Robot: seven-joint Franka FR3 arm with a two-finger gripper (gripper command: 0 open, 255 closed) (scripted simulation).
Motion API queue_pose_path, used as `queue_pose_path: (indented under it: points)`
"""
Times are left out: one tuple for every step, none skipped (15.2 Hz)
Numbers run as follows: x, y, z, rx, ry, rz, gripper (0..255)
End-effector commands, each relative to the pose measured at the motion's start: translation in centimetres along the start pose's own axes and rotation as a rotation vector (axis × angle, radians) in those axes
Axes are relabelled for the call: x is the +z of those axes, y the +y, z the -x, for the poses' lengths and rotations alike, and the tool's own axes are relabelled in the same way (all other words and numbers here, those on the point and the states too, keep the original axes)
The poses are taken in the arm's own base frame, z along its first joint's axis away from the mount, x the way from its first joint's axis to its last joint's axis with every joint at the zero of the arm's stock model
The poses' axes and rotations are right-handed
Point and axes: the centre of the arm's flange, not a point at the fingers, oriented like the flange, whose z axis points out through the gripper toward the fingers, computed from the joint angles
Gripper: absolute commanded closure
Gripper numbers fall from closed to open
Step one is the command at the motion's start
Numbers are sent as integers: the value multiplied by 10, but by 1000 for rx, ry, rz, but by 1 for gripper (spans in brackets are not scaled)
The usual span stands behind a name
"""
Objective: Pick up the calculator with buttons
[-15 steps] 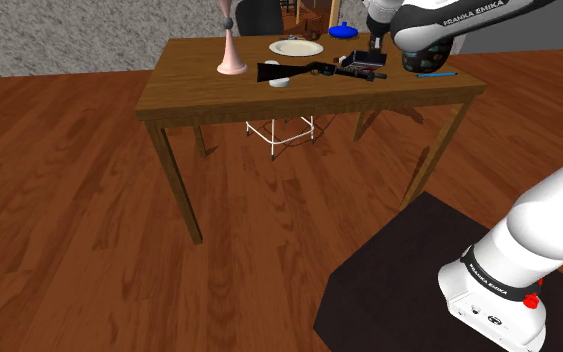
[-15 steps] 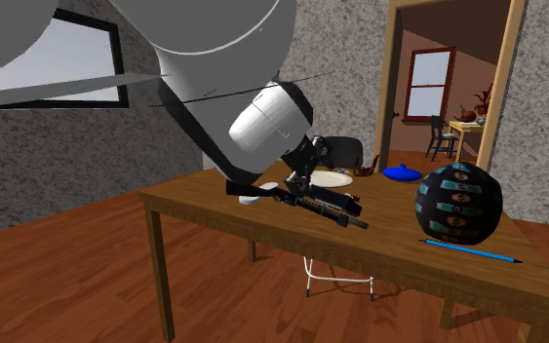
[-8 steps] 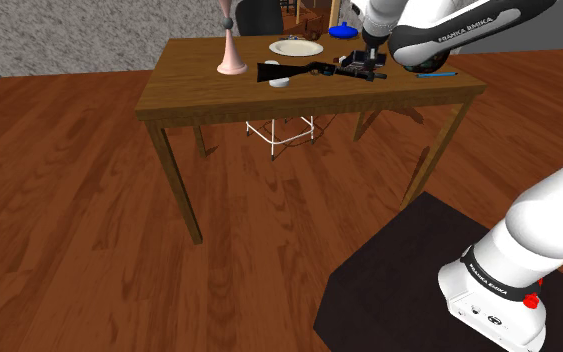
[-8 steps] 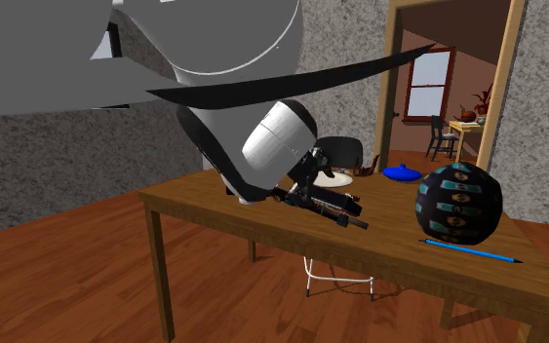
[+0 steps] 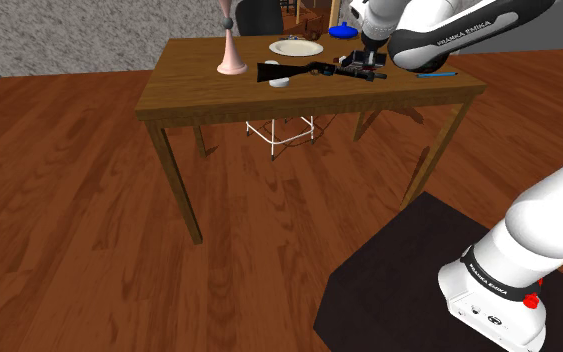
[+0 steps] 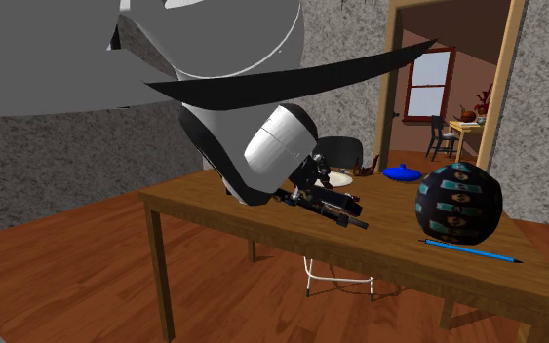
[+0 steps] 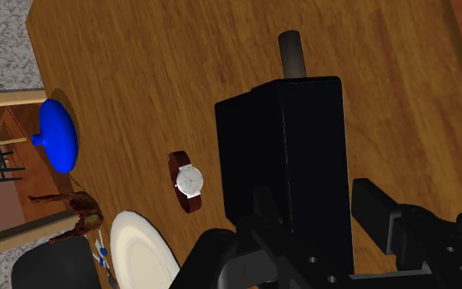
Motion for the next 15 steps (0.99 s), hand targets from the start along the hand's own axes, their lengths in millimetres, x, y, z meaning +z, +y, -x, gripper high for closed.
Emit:
queue_pose_path:
  points:
    - [0, 0, 0, -1, 1, 0, 255]
    - [0, 0, 0, -1, 1, 0, 255]
    - [0, 0, -1, -1, 1, 0, 255]
    - [0, -1, 0, -1, 1, 0, 255]
    - [-4, 3, 0, -1, 1, 0, 255]
    - [-7, 7, 0, -1, 1, 0, 255]
    - [-11, 11, 1, -1, 1, 0, 255]
    - [-15, 14, 1, -1, 1, 0, 255]
    - [-18, 18, 1, -1, 1, 0, 255]
    - [-22, 22, 1, -1, 1, 0, 255]
    - [-26, 26, 2, -1, 1, 0, 255]
    - [-29, 30, 2, -1, 1, 0, 255]
    - [-33, 34, 2, -1, 1, 0, 255]
    - [-36, 37, 2, -1, 1, 0, 255]
    - [-40, 41, 2, -1, 1, 0, 255]
